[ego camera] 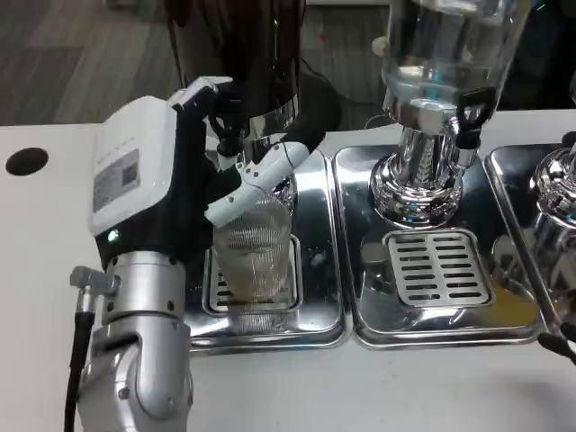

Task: Grasp the cup under the faucet to collect the drink, then remove the cup.

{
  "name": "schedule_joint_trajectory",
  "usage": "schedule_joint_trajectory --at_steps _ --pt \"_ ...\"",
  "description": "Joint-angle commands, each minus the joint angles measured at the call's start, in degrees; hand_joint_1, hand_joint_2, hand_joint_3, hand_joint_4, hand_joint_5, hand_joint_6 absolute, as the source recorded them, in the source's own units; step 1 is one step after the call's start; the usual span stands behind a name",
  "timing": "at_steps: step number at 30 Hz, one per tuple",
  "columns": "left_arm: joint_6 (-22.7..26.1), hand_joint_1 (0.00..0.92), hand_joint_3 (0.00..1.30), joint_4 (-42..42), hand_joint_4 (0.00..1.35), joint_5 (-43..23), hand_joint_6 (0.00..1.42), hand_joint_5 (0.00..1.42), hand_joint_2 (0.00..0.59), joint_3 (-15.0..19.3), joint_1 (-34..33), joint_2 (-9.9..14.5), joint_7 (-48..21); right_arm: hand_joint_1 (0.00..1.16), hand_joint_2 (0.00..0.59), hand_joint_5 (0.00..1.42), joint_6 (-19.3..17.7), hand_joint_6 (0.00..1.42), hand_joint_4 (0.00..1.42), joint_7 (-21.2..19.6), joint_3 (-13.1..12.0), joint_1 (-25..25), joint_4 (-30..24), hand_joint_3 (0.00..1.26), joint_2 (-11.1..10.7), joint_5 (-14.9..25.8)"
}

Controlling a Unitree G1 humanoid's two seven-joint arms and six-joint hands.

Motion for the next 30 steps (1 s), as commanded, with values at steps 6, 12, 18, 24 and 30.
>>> schedule_joint_trajectory --at_steps 6,12,18,24,30 --pt "-0.05 0.043 0.42 -2.35 0.38 -0.84 1.03 0.98 0.058 -0.54 2.74 0.67 -1.83 0.49 0.324 0.0 -0.6 0.0 0.0 0.25 0.22 0.02 -0.53 0.12 0.01 -0.6" --pt "-0.45 0.043 0.43 -2.78 0.39 -1.22 1.0 0.97 0.058 -1.05 3.98 0.7 -1.78 0.48 0.328 0.0 -0.46 0.0 0.0 0.42 0.34 0.02 -0.61 0.12 -0.18 -0.24" --pt "-0.7 0.043 0.43 -2.45 0.38 -0.91 0.98 0.97 0.058 -1.99 5.07 0.41 -1.53 0.48 0.331 0.0 -0.6 0.0 0.0 0.58 0.39 0.16 -0.49 0.12 -0.3 0.11" --pt "-0.79 0.043 0.43 -2.56 0.38 -0.63 0.97 0.97 0.058 -2.43 5.59 0.11 -1.67 0.47 0.332 0.0 -0.67 0.0 0.0 0.84 0.3 0.21 -0.45 0.12 -0.28 0.4" --pt "-0.94 0.043 0.43 -2.93 0.38 -0.49 0.96 0.97 0.058 -2.69 6.49 -0.01 -1.72 0.47 0.333 0.0 -0.94 0.0 0.0 0.93 0.34 0.37 -0.34 0.12 -0.19 0.5"
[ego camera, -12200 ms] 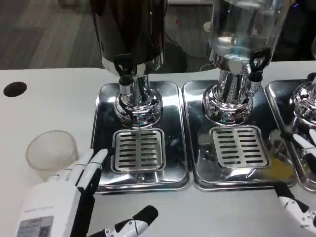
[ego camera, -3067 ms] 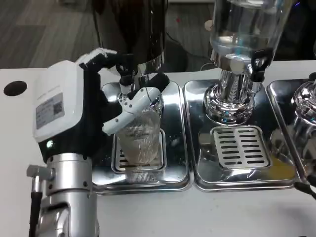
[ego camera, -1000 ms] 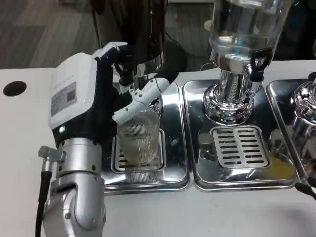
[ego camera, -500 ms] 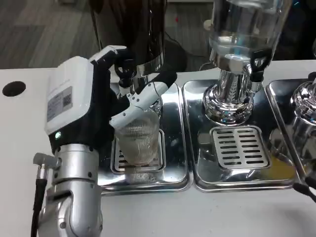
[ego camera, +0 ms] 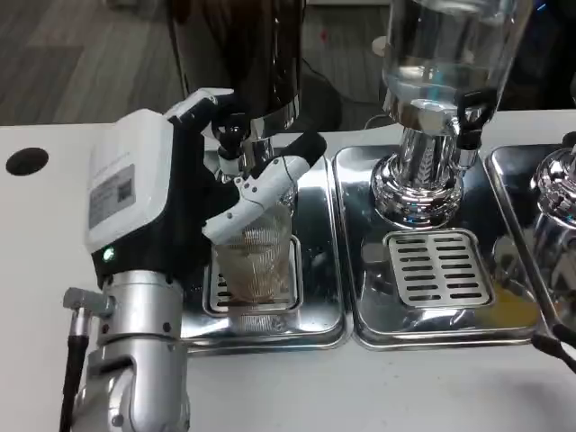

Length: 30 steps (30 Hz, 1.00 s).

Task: Grasp the cup under the faucet to collect the drink, then remove the cup.

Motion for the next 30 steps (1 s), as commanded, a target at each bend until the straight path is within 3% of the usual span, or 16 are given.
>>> schedule_joint_trajectory --at_steps 1,30 --pt "-0.02 0.043 0.43 0.59 0.38 -0.25 0.96 0.97 0.058 -1.39 2.25 0.15 -1.36 0.47 0.333 0.0 -0.98 0.0 0.0 0.33 -0.02 0.41 -0.1 0.12 -0.2 0.57" --pt "-0.23 0.043 0.43 0.43 0.38 -0.19 0.94 0.96 0.058 -1.78 2.71 -0.02 -1.19 0.47 0.333 0.0 -0.7 0.0 0.0 0.95 0.24 0.3 0.2 0.12 -0.21 1.35"
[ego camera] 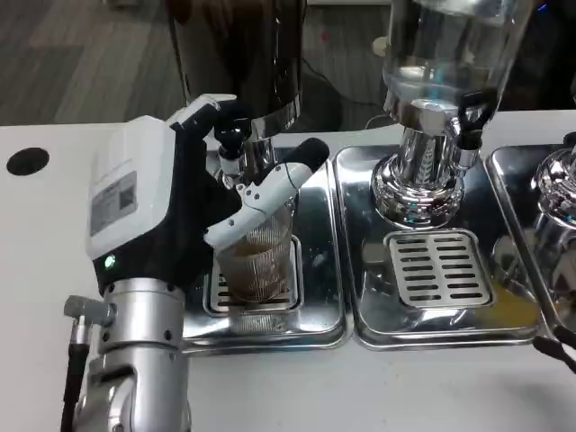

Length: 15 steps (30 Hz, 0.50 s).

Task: Grasp the cup under the faucet to collect the drink, then remove the cup.

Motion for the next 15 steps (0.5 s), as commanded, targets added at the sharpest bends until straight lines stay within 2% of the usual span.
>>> schedule_joint_trajectory --at_steps 1,15 --pt "-0.01 0.043 0.43 1.21 0.38 -0.42 0.94 0.96 0.058 -1.22 1.56 0.06 -1.28 0.47 0.333 0.0 -0.69 0.0 0.0 0.43 0.1 0.15 -0.1 0.12 -0.23 0.6" --pt "-0.02 0.045 0.43 0.98 0.38 -0.9 0.93 0.96 0.062 -0.9 1.51 0.21 -1.59 0.47 0.333 0.0 -0.58 0.0 0.0 0.66 0.08 0.06 -0.28 0.12 -0.06 0.45"
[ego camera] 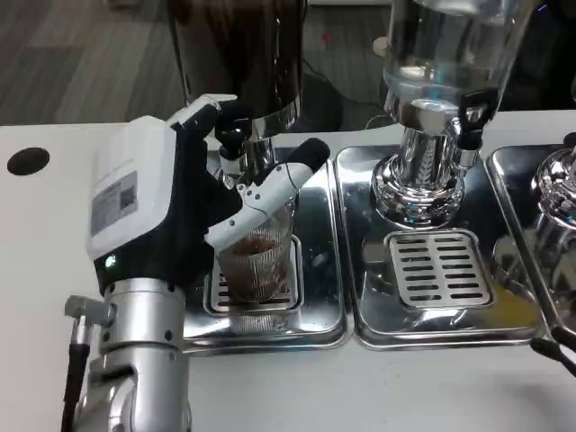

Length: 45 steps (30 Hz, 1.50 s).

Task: Grasp the cup under the faucet to collect the drink, then remove the cup.

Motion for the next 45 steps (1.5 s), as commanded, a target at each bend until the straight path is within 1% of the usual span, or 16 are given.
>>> schedule_joint_trajectory --at_steps 1,29,31,33,35,37,40,41,43,45 --pt "-0.04 0.045 0.43 1.06 0.38 -0.83 0.93 0.96 0.062 -0.82 1.48 0.25 -1.55 0.47 0.333 0.0 -0.58 0.0 0.0 0.21 0.08 0.11 -0.28 0.12 -0.06 0.39" --pt "-0.53 0.043 0.43 1.14 0.38 -1.51 0.93 0.95 0.058 -0.19 1.21 0.63 -1.6 0.47 0.333 0.01 0.59 0.0 0.0 0.19 0.33 -0.45 -1.4 0.12 0.09 -0.1" --pt "-0.59 0.043 0.4 0.91 0.34 -2.18 0.93 0.93 0.058 0.19 1.2 0.47 -1.65 0.47 0.333 0.01 0.63 0.0 0.0 0.22 0.33 -0.49 -1.43 0.12 0.04 -0.14" --pt "-0.83 0.03 0.3 0.76 0.22 -3.1 0.93 0.91 0.051 0.59 1.18 0.51 -1.53 0.47 0.333 0.01 0.79 0.0 0.0 0.32 0.41 -0.54 -1.47 0.12 -0.02 -0.05" --pt "-3.63 0.013 0.2 0.76 0.1 -7.09 0.93 0.89 0.042 2.27 1.56 0.21 0.82 0.47 0.333 0.01 0.88 0.0 0.0 0.38 0.5 -0.6 -1.5 0.12 -0.03 -0.1" --pt "-6.57 0.002 0.15 0.91 0.05 -10.61 0.93 0.88 0.035 3.74 2.0 0.06 3.23 0.47 0.333 0.01 0.92 0.0 0.0 0.43 0.56 -0.63 -1.47 0.12 -0.03 -0.17" --pt "-8.91 0.0 0.12 0.83 0.01 -11.91 0.93 0.83 0.029 4.83 2.15 0.51 5.26 0.47 0.333 0.01 1.0 0.0 0.0 0.5 0.73 -0.72 -1.24 0.12 -0.03 -0.16" --pt "-9.3 0.0 0.12 0.61 0.01 -11.61 0.93 0.69 0.028 5.07 2.21 0.64 5.83 0.47 0.333 0.01 1.02 0.0 0.0 0.5 0.77 -0.75 -1.17 0.12 -0.01 -0.14" --pt "-9.23 0.0 0.14 0.05 0.04 -9.48 0.85 0.51 0.03 5.01 2.58 1.24 6.44 0.47 0.333 0.01 1.13 0.0 0.0 0.54 0.95 -0.82 -1.25 0.12 0.03 0.12" --pt "-8.49 0.0 0.18 -0.49 0.08 -6.21 0.75 0.42 0.03 4.55 3.08 2.27 6.02 0.47 0.328 0.02 1.28 0.0 0.0 0.63 1.14 -0.91 -1.45 0.12 0.04 0.47"
